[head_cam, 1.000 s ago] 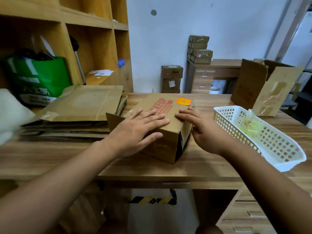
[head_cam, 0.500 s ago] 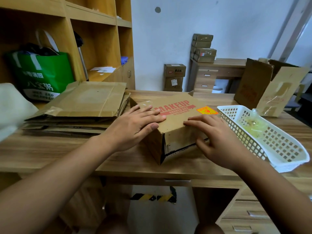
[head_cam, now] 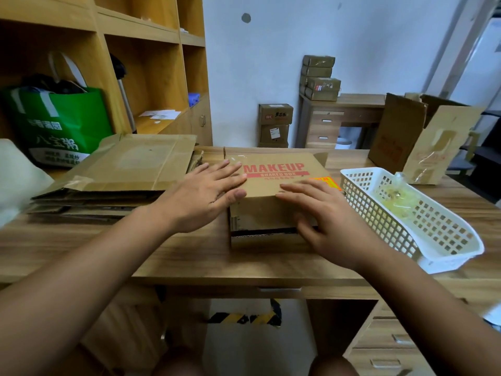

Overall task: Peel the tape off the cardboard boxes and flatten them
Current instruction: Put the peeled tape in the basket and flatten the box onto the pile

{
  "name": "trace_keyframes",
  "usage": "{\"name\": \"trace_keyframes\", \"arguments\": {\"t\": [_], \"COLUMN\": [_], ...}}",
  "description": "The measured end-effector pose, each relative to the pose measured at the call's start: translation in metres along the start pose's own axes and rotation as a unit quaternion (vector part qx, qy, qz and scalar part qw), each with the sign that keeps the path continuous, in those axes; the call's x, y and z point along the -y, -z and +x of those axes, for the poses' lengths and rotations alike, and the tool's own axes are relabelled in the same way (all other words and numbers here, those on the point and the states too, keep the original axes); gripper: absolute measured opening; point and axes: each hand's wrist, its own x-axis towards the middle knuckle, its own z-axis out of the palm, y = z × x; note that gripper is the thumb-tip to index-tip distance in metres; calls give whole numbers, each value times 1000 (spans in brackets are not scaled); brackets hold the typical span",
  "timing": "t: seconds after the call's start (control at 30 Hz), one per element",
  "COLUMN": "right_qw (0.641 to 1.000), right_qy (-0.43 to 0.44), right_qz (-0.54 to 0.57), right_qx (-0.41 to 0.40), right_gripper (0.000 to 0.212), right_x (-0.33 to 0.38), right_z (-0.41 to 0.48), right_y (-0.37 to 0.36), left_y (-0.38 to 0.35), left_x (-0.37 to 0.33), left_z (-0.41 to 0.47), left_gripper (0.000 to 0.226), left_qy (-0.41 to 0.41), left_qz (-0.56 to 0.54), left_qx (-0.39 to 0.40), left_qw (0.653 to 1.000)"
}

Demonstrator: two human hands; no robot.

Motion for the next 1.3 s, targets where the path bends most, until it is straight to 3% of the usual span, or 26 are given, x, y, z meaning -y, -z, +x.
{"name": "trace_keyframes", "arguments": {"t": [0.1, 0.23, 0.37, 0.57, 0.93, 1.17, 1.3], "right_qw": [999, 994, 993, 997, 998, 995, 996], "right_qy": [-19, -72, -84, -65, -51, -71, -58], "right_qz": [-23, -77, -72, -45, -17, -35, -40], "right_qx": [-31, 19, 45, 0, 14, 59, 48], "right_gripper": [50, 83, 101, 93, 77, 100, 98], "right_x": [-14, -35, -54, -61, -62, -64, -64], "right_z": [-2, -9, -20, -22, -23, -27, -27], "right_y": [3, 8, 4, 3, 6, 4, 2], "left_y": [-3, -20, -29, -27, -28, -31, -32], "left_x": [-18, -36, -36, -36, -33, -29, -25], "left_z": [-7, -12, -12, -13, -15, -13, -12], "left_gripper": [76, 84, 88, 82, 89, 92, 93], "left_qy": [-43, -103, -93, -81, -48, -40, -38], "left_qz": [69, 113, 119, 130, 138, 94, 83], "left_qx": [-21, -60, -93, -98, -103, -101, -98], "left_qw": [997, 986, 984, 983, 984, 990, 991]}}
